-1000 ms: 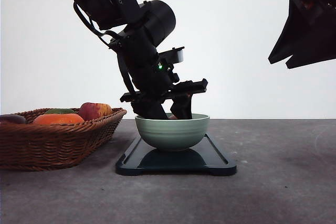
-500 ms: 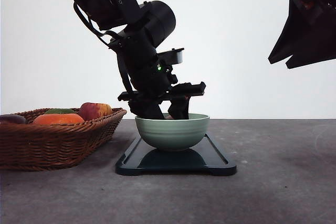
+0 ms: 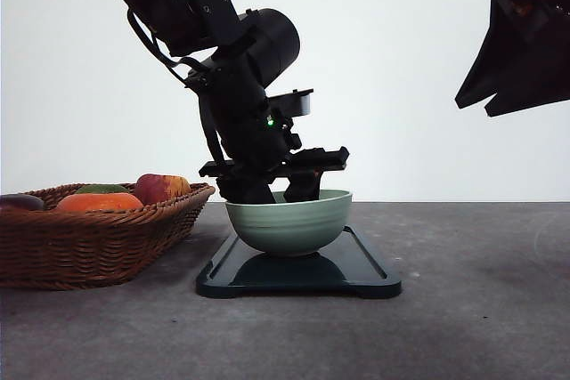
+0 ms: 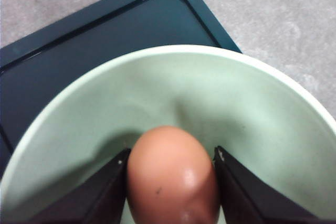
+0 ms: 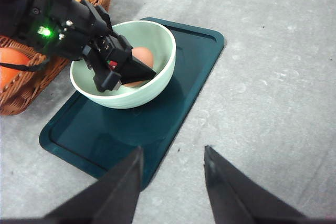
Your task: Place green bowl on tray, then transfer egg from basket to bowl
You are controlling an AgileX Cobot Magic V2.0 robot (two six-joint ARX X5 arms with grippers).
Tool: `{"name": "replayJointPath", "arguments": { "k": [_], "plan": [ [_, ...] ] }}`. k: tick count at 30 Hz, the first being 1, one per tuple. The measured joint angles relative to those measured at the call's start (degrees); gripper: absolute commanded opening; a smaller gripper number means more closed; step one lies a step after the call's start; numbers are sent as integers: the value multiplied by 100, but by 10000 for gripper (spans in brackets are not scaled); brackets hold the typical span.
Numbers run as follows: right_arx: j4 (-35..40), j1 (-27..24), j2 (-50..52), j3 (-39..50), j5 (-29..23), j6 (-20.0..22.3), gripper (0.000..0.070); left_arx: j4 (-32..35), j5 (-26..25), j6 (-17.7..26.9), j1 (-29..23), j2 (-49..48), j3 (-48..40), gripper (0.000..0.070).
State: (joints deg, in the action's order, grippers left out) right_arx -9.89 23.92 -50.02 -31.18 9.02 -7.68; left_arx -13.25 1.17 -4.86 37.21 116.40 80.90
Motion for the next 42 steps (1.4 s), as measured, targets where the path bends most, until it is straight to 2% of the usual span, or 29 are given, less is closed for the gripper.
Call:
{"name": "replayJointPath", "arguments": {
  "k": [4,5,9,16,23,27,31,37,42],
  "plan": [
    [0,0,0,0,0,0,224,-280,-2,-2,0,0,131,460],
    [0,0,0,0,0,0,224,-355,0,0,0,2,183,469],
    [0,0,0,0,0,0,224,-795,0,0,0,2,590,471],
    [0,0,0,0,-2,0,224,-2076,0,74,0,-50,1522,468],
    [-7,0,0,0,0,0,224,-2569,-180,146,-39,-876,1510,466],
    [-11,0,0,0,0,0,224,-2185,-289,222,-57,-1614,1000,465],
    [-17,0,0,0,0,0,225,-1709,-295,213,-62,-2348,-91,459],
    [-174,0,0,0,0,2,224,-1263,-297,-75,-251,-3561,-1774,460],
    [-184,0,0,0,0,2,224,-1166,-297,-267,-614,-4564,-2642,460]
  ]
}}
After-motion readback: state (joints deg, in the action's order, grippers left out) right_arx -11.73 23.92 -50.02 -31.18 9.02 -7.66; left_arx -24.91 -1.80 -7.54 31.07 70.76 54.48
